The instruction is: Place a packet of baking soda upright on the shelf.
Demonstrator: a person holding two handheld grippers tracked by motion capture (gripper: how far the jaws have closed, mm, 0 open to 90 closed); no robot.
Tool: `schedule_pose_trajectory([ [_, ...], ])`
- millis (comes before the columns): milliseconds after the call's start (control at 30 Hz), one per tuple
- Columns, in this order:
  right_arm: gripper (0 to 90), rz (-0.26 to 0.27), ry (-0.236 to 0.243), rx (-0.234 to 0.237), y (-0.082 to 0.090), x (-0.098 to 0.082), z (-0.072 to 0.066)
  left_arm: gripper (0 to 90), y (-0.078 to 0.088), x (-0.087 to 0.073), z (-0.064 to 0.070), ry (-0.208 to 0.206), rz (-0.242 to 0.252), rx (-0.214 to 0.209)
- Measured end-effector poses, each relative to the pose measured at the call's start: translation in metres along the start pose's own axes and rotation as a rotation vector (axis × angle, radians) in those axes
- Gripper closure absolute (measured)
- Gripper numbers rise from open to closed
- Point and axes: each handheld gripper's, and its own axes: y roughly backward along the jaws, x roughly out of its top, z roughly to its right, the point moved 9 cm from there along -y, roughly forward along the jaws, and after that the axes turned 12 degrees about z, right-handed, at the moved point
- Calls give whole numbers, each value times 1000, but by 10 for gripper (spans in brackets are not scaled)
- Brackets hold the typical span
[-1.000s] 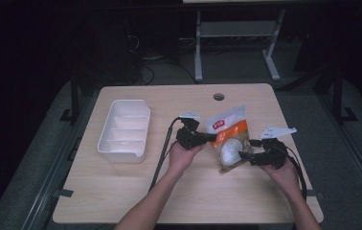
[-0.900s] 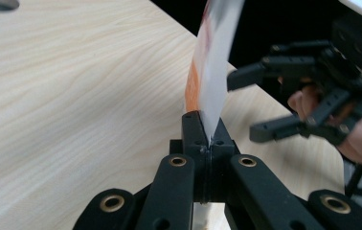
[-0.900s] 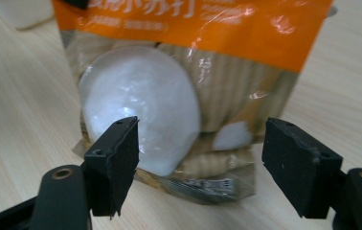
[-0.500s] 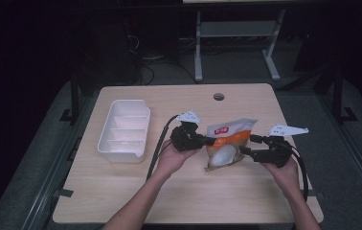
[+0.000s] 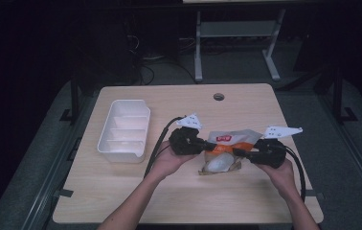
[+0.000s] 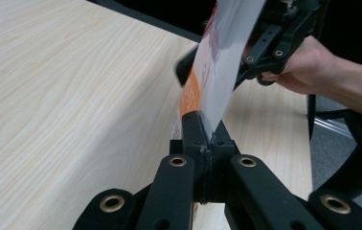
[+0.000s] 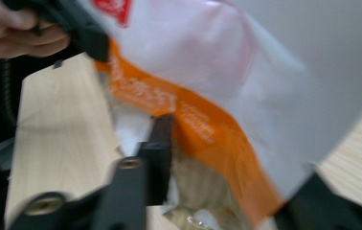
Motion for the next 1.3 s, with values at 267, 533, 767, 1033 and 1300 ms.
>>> schedule_pose_trajectory([
  [267,893,-27,28,68,-1,0,-14,867,8,-13,-14,2,-7,48],
  [533,896,-42,25,54,2,2,-16,645,14,-33,-22,-24,-31,134],
  [767,895,-50,26,14,12,4,-17,531,28,-46,-18,-35,-31,150],
  [1033,896,-61,33,-46,19,13,-13,384,40,-66,-12,-70,-40,183],
  [1300,896,-76,21,-80,20,20,-11,293,51,-91,-8,-77,-60,207],
])
